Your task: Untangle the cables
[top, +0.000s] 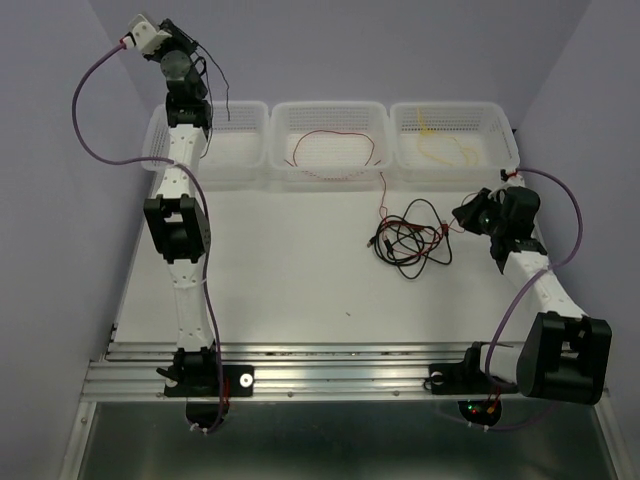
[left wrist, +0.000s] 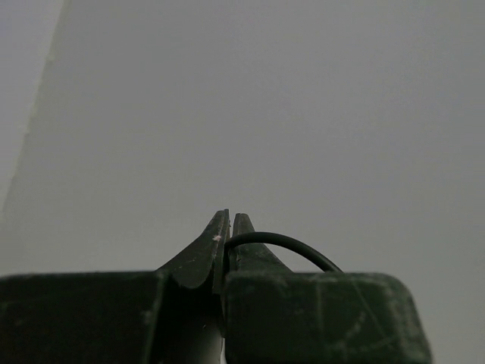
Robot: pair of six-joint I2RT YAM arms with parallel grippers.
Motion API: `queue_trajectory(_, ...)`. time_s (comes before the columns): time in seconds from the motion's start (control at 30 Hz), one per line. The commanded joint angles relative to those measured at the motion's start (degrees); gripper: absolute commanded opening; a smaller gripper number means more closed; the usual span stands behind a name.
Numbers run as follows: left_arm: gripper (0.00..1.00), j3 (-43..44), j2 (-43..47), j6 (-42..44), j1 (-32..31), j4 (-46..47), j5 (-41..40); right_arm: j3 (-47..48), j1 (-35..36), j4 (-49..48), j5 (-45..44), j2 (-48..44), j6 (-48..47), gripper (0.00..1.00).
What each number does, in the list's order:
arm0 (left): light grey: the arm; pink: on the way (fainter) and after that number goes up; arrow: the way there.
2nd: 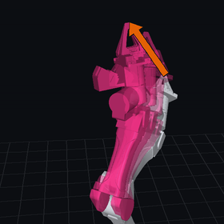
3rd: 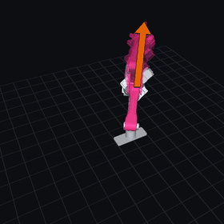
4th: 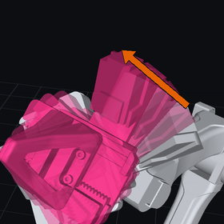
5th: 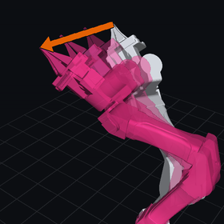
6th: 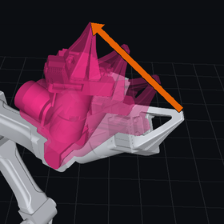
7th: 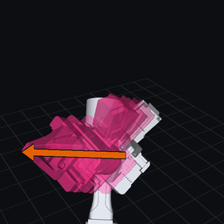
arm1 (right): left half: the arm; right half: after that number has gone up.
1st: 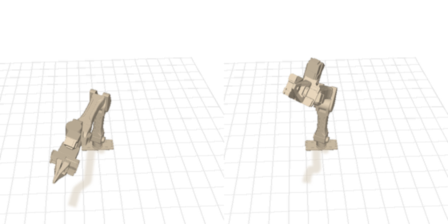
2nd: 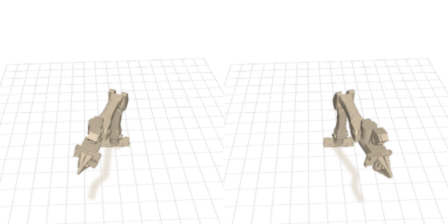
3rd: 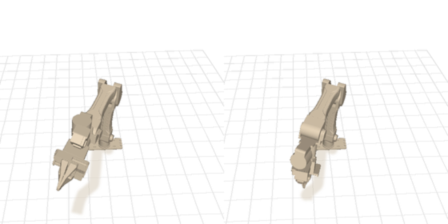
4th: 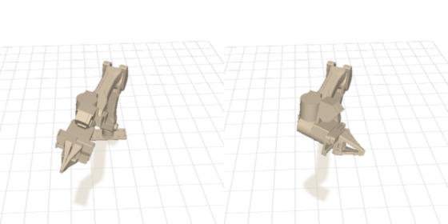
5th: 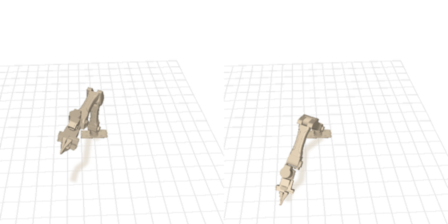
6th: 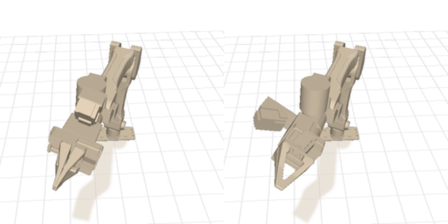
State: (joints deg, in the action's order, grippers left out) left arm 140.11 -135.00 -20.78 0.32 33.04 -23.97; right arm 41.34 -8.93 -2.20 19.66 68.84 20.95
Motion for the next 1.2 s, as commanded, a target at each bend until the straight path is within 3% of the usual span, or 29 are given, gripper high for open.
queue_trajectory(0.0,0.00,-1.0,1.0,1.9,1.4,4.3,-2.9,-0.1,0.0,-3.1,0.6,0.8,-0.6,0.01)
queue_trajectory(0.63,0.00,-15.4,-3.0,7.1,3.6,-2.4,-1.1,0.3,0.0,-3.3,0.8,1.7,-0.6,0.01)
queue_trajectory(0.7,0.13,-17.0,-2.6,8.2,3.6,-4.5,-0.7,0.5,0.0,-3.3,1.3,1.5,-0.6,0.01)
queue_trajectory(0.73,0.35,-17.1,-2.5,8.6,3.6,-5.4,0.1,0.6,0.0,-3.3,1.7,1.5,-0.6,0.01)
queue_trajectory(0.77,0.47,-17.1,-2.4,9.1,3.6,-7.7,0.6,0.8,0.0,-3.3,2.1,1.3,-0.6,0.01)
queue_trajectory(0.8,0.67,-17.1,-2.3,9.2,3.6,-8.8,0.6,0.9,0.0,-3.4,2.5,1.1,-0.6,0.01)
queue_trajectory(0.9,0.78,-17.4,-1.3,8.8,3.6,-12.4,0.3,1.4,0.0,-3.1,3.2,0.6,-0.8,0.01)
queue_trajectory(1.0,0.97,-19.0,1.0,8.7,3.6,-13.9,1.6,1.9,0.5,-2.2,3.4,-0.6,-1.0,0.01)
queue_trajectory(1.17,0.99,-22.4,5.8,8.9,3.6,-14.9,3.3,2.5,1.0,-1.1,3.1,-2.3,-1.3,0.01)
